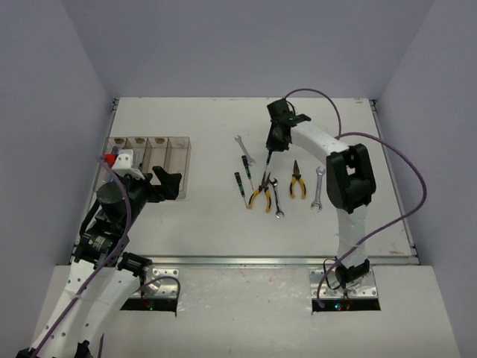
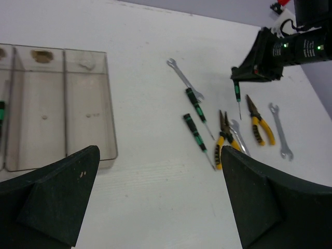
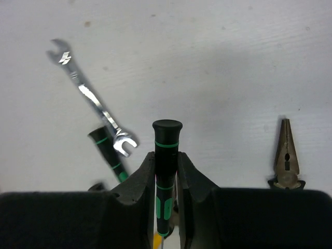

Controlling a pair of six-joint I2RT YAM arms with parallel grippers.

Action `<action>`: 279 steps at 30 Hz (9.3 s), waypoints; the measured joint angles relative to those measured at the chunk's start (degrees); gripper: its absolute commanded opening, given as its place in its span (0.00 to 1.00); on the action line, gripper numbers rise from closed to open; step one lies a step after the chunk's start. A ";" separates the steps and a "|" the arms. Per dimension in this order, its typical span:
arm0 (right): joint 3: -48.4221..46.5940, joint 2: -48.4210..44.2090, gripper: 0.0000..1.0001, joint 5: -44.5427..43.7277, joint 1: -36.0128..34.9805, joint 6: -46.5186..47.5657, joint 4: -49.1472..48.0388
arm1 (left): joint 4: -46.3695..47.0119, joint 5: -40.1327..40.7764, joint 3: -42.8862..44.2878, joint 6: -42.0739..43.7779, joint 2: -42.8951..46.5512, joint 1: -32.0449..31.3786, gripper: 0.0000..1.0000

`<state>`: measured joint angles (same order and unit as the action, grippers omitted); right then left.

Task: Sort the tools into containers

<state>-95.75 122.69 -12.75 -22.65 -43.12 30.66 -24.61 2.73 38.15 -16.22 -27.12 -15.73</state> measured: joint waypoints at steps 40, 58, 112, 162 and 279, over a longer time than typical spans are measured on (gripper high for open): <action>50.03 -59.77 0.62 52.30 -5.92 -8.20 -49.68 | 65.64 -25.95 -2.35 -28.30 -39.46 -25.94 0.00; 49.19 -65.13 0.99 25.96 9.03 11.41 -11.51 | 5.07 11.70 37.84 2.56 -55.80 2.58 0.00; 51.36 -49.93 0.90 28.85 3.05 17.60 -12.56 | 4.73 -2.19 15.16 -2.47 -15.45 18.73 1.00; -10.07 4.78 0.36 -0.69 -14.07 20.13 11.83 | 0.40 -9.39 -0.76 -3.85 1.70 9.64 1.00; 56.72 -62.97 0.99 25.21 11.65 22.52 -15.30 | 36.12 28.40 14.07 33.91 -69.21 16.98 1.00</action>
<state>-39.03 59.72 12.47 -11.00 -20.60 15.36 11.51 31.13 52.22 17.68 -96.33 1.26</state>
